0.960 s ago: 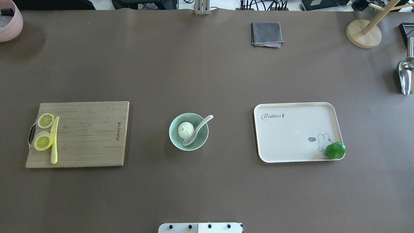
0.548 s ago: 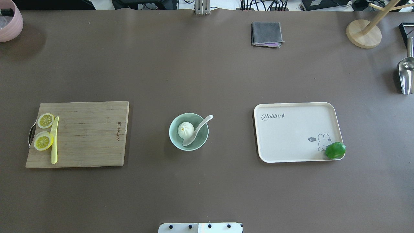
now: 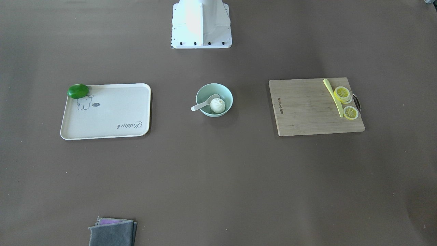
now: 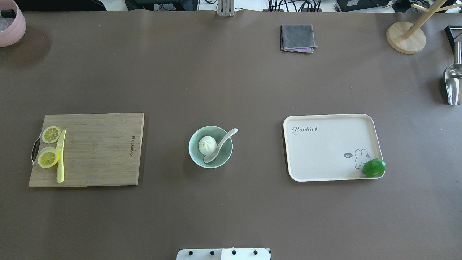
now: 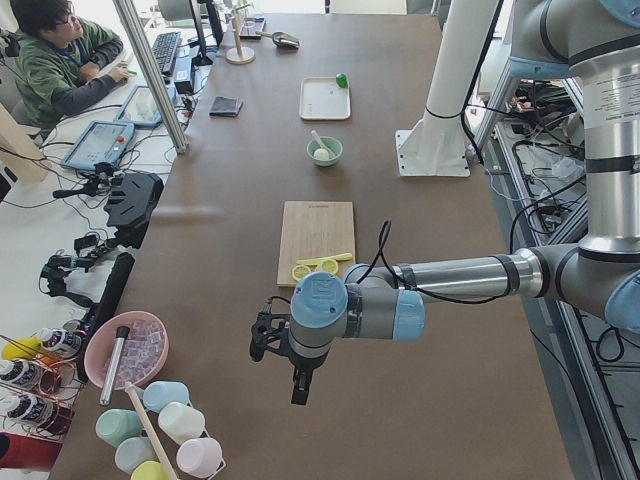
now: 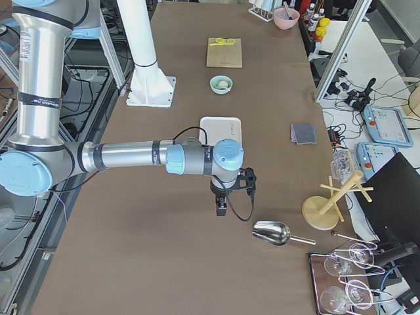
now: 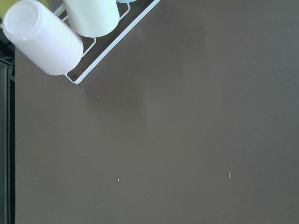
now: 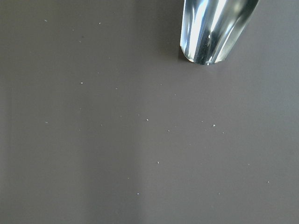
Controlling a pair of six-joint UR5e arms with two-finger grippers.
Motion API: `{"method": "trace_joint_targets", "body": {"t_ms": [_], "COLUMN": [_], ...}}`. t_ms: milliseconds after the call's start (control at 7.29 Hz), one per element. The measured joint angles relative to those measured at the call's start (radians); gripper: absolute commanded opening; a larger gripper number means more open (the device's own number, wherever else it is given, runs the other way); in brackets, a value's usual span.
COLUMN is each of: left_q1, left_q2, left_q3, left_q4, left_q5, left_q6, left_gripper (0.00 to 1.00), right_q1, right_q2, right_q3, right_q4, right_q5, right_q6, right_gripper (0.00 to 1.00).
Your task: Put spoon and bun in bowl
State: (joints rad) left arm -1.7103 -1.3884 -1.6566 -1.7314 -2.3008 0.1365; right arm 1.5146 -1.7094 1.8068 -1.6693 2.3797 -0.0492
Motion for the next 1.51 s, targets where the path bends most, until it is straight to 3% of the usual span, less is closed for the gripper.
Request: {"method": "trace_joint_targets", "body": {"t_ms": [411, 1097, 1508], "left_q1": [0.001, 0.001, 0.001], "left_q2": [0.002, 0.039, 0.058], "left_q3": [-0.002, -0.001, 0.001], "left_q4": [0.001, 0.001, 0.009], "left_q5": [0.0, 0.0, 0.002], "left_q6": [-0.005, -0.001, -0.001], "left_gripper": [0.99, 0.98, 0.99], "right_q1": [-0.001, -0.01, -0.019], "right_q2": [-0.008, -0.058, -0.021], "right_q3": [0.015, 0.023, 0.061], "right_q4": [0.0, -0.008, -0.148], "right_q5": [-0.002, -0.012, -0.017], "right_q6": [-0.014, -0.216, -0.214], "right_gripper": [1.0, 1.0, 1.0]}}
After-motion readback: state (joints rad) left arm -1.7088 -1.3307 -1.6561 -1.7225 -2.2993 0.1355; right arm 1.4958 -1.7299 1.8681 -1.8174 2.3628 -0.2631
